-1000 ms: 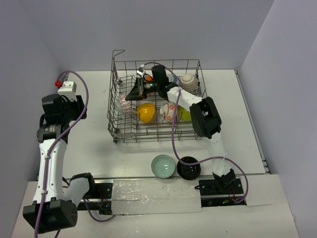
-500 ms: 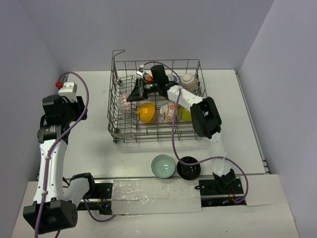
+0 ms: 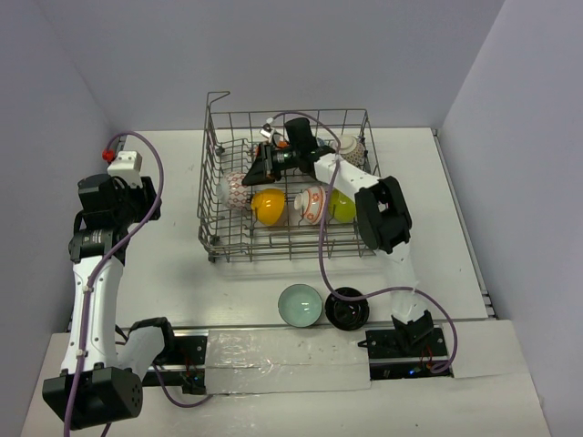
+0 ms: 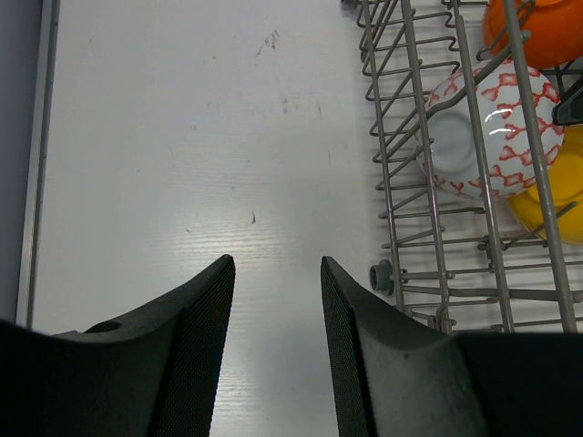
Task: Load the bowls into the dish rack
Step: Turn the bowl upside down over the dish rack.
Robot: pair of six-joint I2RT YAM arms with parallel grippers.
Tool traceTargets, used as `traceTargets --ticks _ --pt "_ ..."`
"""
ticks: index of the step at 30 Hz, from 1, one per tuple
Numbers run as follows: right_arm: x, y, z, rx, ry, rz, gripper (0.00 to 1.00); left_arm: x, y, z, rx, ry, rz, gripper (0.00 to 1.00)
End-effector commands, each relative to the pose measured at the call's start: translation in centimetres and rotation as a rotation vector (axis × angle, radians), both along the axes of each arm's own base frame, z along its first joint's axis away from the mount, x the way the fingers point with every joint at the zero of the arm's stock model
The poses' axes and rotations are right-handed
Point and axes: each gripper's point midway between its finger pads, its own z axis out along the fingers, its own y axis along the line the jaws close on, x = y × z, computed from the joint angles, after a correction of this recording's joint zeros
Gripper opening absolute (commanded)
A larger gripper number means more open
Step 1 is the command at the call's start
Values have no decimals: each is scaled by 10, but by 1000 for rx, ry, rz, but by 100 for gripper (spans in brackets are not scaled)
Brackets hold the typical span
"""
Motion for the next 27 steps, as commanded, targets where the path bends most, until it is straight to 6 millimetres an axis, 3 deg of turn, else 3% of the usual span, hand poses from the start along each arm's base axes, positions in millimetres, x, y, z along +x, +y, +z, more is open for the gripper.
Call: traceTargets --ticks 1,21,27 --pt "6 -13 33 11 -96 -27 22 5 -5 11 -9 -48 -25 49" --pt "14 -25 30 -45 -143 -43 30 4 -5 10 -12 -46 -27 49" --pt "10 -30 45 -76 -226 -26 30 4 -4 11 -8 -51 -24 49"
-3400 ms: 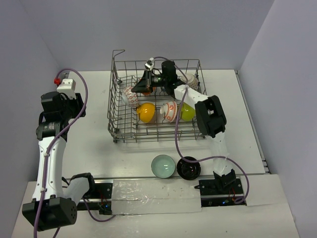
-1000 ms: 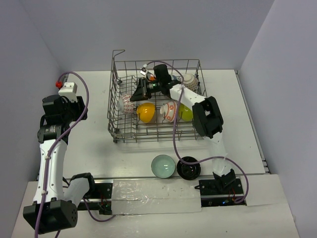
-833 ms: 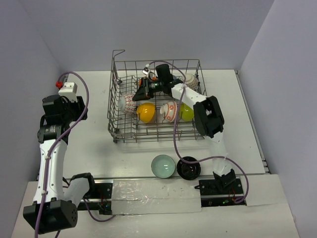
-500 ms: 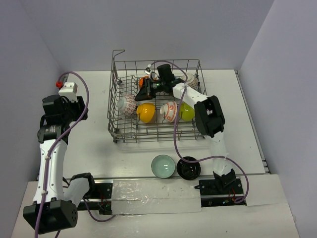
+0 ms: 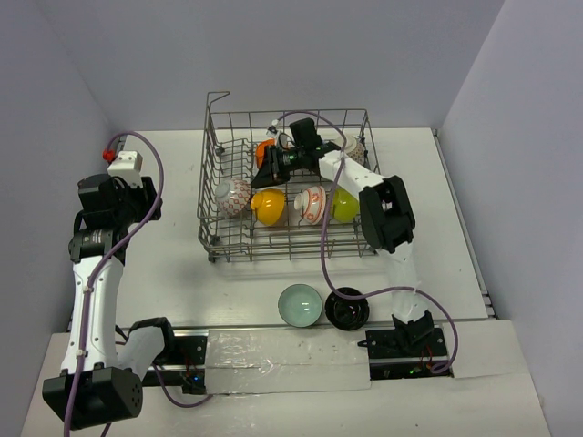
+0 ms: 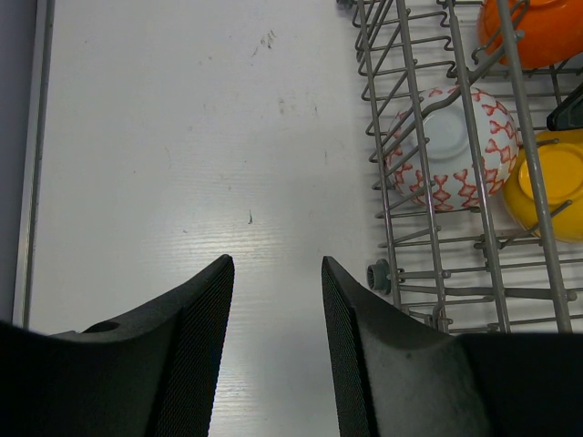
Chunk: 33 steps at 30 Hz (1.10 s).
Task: Load the bowls into the dish rack
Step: Turn the bowl upside down over the dish rack, then move the bowl to the dish rack.
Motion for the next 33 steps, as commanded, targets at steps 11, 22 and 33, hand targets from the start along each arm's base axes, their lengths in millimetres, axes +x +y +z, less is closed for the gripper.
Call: traceTargets --ticks 11,22,33 --pt "-19 -5 78 -41 -303 99 5 4 -3 13 1 -58 -15 50" --pt "-57 20 55 -107 -349 228 4 4 -3 14 0 -58 -17 49" --pt "-86 34 32 -154 -362 320 4 5 -3 16 -3 -61 -17 49"
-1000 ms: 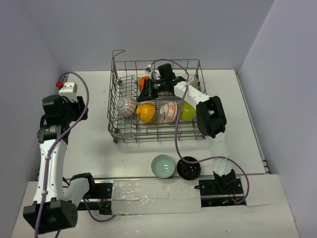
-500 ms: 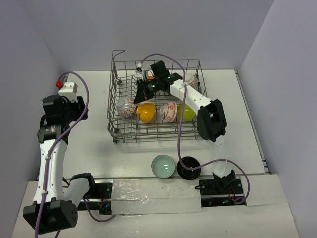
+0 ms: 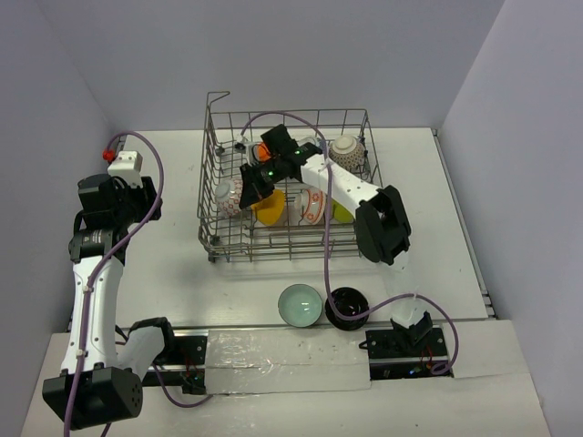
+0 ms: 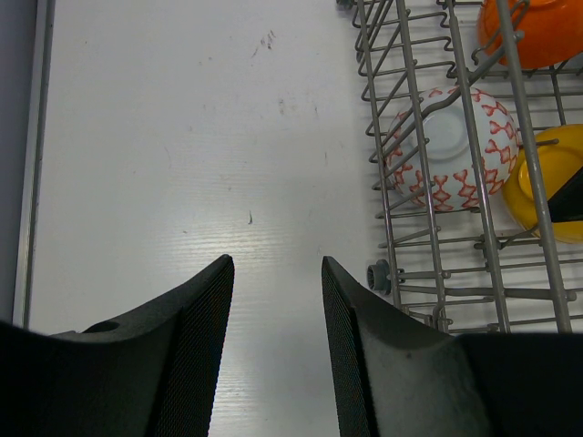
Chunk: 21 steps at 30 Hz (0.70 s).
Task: Load the bowls into the dish rack
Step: Move the bowl to the dish rack.
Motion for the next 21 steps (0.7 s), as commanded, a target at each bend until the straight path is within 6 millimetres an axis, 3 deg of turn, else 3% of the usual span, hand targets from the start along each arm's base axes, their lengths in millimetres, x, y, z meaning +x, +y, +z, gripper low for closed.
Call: traceTargets --ticks 1,14,21 --pt "-7 2 13 -7 -75 30 4 4 -3 16 -3 -60 -15 49" --pt "-10 23 -2 -42 -100 69 4 3 -3 15 -2 -65 -17 50" --pt "1 31 -14 -51 -95 59 4 1 -4 14 0 -67 -23 50"
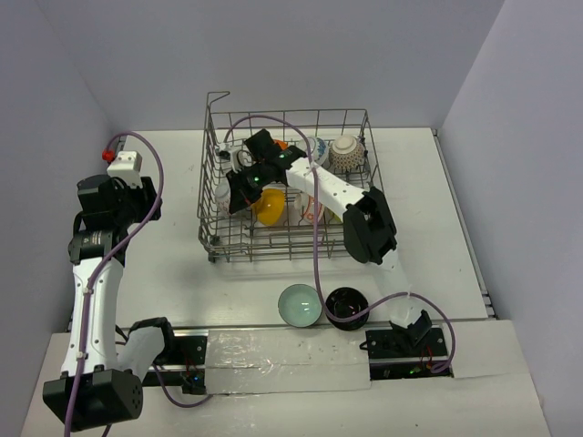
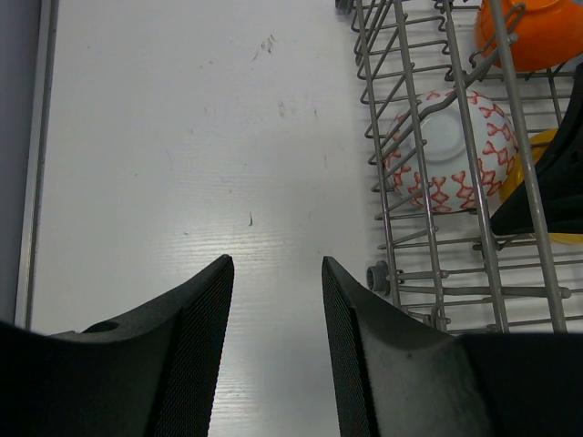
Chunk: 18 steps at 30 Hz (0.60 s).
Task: Load the bowls into the dish rack
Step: Move the bowl to the dish rack.
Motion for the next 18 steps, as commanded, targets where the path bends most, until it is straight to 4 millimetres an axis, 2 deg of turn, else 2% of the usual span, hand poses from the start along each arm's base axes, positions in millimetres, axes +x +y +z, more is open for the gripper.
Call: traceTargets --ticks 1,6,18 --pt "8 6 2 2 -33 -1 4 3 -4 12 -2 -56 -22 50" --pt "9 5 -9 -21 -32 -3 4 3 -4 12 -3 -56 -24 50" --pt "28 10 -18 -40 -83 -49 6 1 -4 10 0 -61 -23 50"
